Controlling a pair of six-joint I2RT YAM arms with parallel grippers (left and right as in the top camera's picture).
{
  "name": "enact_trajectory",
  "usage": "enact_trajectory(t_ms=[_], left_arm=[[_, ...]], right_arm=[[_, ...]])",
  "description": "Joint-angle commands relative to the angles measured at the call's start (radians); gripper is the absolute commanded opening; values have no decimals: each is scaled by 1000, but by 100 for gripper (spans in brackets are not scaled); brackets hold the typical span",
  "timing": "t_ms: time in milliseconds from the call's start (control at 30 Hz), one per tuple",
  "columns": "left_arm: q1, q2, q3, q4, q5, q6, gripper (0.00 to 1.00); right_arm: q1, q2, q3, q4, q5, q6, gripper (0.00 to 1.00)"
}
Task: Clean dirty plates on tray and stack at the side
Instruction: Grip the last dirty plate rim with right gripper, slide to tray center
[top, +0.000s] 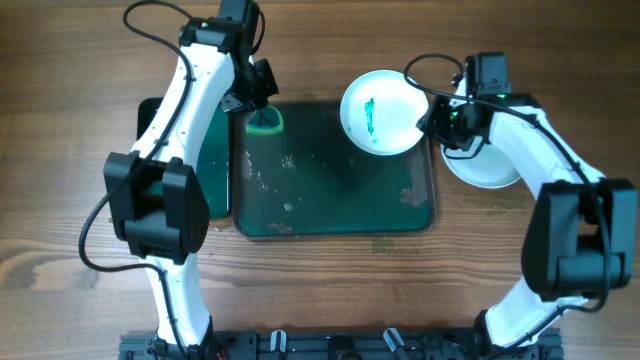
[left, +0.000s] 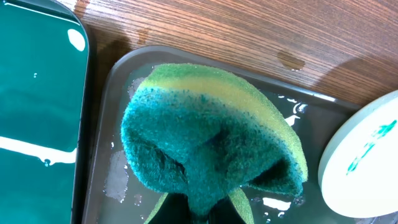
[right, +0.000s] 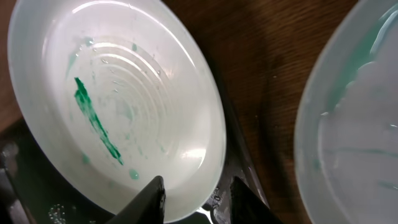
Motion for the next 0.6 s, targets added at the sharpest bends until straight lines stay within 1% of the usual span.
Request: enact_trajectory(t_ms=[0, 133, 200, 233, 300, 400, 567], left_arm=[[-2, 3, 14, 5, 8, 19, 4], [-2, 3, 14, 5, 8, 19, 4], [-2, 3, 14, 5, 8, 19, 4], [-2, 3, 14, 5, 8, 19, 4], [-2, 3, 14, 5, 8, 19, 4], [-2, 3, 14, 5, 8, 19, 4], [-2, 3, 14, 5, 8, 19, 4]], right_arm=[[18, 69, 13, 17, -15, 20, 28], [23, 120, 13, 13, -9, 26, 22], [23, 134, 13, 10, -19, 26, 16], [23, 134, 13, 5, -21, 26, 9], [29, 129, 13, -4, -29, 22, 5], [57, 129, 13, -46, -107, -42, 4], [120, 119, 13, -204, -109, -143, 4]])
